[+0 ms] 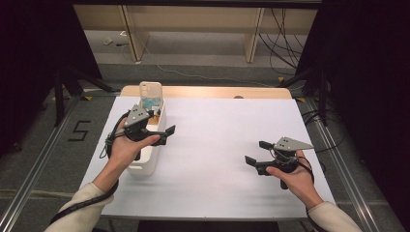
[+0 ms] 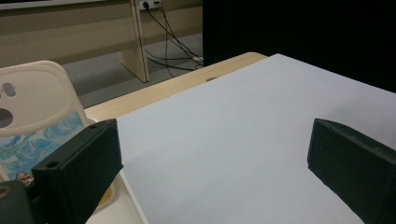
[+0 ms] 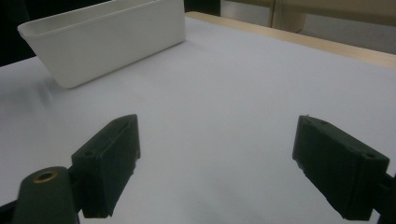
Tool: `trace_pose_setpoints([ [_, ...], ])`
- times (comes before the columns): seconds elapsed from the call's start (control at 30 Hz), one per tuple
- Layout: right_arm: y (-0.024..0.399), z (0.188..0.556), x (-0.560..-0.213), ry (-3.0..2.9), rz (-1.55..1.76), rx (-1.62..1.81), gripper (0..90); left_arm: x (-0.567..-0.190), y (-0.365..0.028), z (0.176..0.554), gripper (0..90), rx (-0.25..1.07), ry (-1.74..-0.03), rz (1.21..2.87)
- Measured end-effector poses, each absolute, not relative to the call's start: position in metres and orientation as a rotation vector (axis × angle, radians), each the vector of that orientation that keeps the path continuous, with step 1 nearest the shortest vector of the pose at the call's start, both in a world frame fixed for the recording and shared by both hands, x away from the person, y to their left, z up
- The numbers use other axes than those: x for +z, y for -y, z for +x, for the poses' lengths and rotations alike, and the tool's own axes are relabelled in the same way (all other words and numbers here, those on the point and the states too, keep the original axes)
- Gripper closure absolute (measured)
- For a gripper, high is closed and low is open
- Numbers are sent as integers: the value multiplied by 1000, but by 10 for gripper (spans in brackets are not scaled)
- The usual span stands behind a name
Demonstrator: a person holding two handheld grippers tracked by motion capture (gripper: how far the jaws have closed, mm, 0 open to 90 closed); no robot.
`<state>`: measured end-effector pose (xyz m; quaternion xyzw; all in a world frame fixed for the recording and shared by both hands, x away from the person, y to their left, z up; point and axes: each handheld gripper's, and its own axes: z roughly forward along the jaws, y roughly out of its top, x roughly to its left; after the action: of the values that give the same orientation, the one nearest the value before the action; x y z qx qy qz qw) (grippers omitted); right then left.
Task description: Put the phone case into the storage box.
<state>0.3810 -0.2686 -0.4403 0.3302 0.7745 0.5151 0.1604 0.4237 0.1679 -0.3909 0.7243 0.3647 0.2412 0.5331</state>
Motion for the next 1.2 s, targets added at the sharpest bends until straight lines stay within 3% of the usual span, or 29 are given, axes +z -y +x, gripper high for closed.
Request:
trace_pose_setpoints([
  [1.2,268,381,-440,-2212,938,1469,158,-412,-166,395,24,550,-804,1746],
])
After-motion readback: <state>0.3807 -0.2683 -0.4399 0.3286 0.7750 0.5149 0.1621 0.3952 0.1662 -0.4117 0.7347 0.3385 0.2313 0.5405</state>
